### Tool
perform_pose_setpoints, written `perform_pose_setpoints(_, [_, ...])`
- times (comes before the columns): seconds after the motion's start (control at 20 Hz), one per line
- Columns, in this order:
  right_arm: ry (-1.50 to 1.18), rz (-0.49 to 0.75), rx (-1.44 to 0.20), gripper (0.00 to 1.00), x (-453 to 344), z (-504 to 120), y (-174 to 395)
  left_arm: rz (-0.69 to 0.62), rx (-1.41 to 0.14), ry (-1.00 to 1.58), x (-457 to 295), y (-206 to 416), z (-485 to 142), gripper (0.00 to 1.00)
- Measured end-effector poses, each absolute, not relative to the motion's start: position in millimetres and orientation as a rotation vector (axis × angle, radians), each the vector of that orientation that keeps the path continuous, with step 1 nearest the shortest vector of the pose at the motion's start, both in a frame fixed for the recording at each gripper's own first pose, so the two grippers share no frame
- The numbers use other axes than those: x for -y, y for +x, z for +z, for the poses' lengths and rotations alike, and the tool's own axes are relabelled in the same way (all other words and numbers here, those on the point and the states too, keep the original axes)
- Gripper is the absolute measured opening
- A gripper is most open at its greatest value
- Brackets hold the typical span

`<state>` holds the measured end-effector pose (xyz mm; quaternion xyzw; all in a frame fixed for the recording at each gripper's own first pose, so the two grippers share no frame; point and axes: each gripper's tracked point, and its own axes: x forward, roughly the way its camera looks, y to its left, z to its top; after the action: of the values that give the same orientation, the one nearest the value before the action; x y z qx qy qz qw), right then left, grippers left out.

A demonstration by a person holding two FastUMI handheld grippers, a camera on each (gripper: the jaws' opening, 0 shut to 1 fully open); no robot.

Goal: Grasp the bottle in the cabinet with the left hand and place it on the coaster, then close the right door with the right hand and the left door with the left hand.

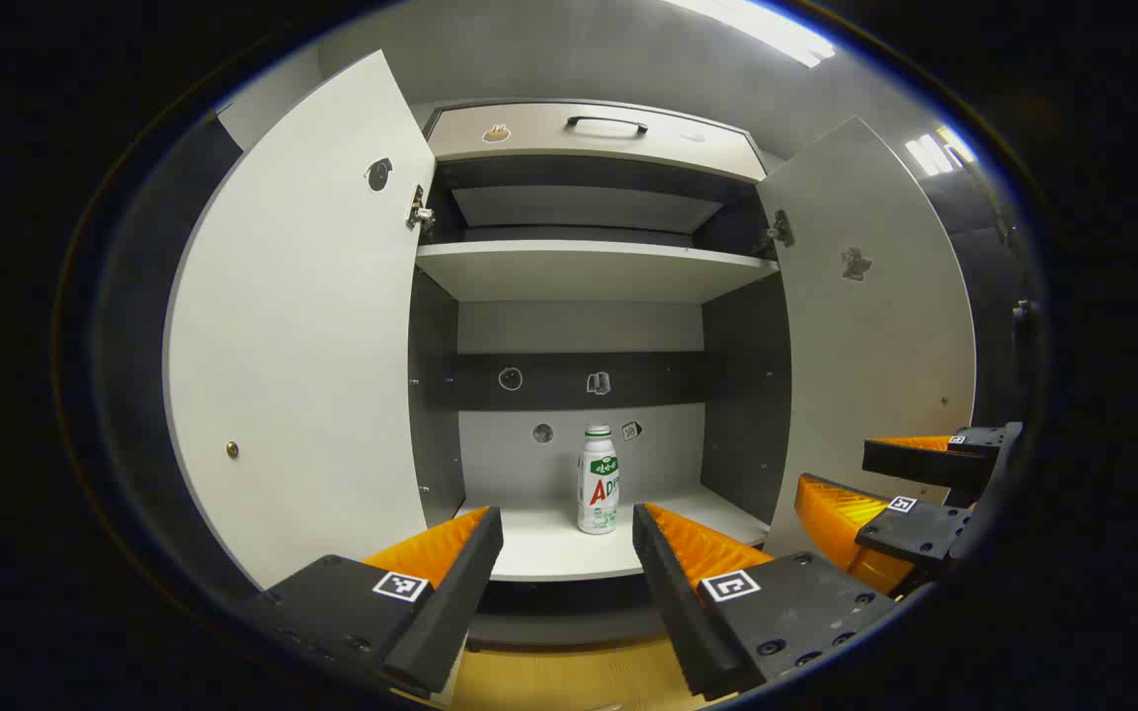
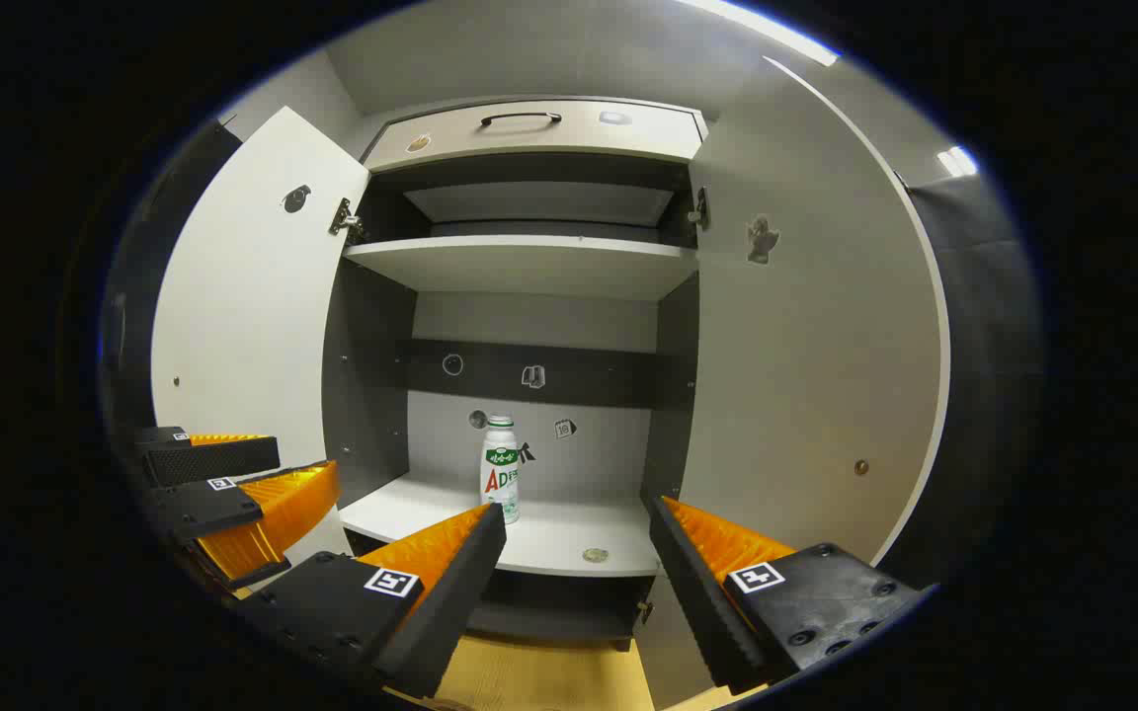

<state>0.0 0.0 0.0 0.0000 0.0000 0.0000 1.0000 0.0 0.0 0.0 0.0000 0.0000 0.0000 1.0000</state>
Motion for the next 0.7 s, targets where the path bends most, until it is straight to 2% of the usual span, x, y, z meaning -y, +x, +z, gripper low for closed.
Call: perform_pose_setpoints(0.7, [0.003,-0.016,0.016,0.98,8.4,1.6,1.3,0.016,0.01,0.015,-1.4,0.4,0.7,0.85])
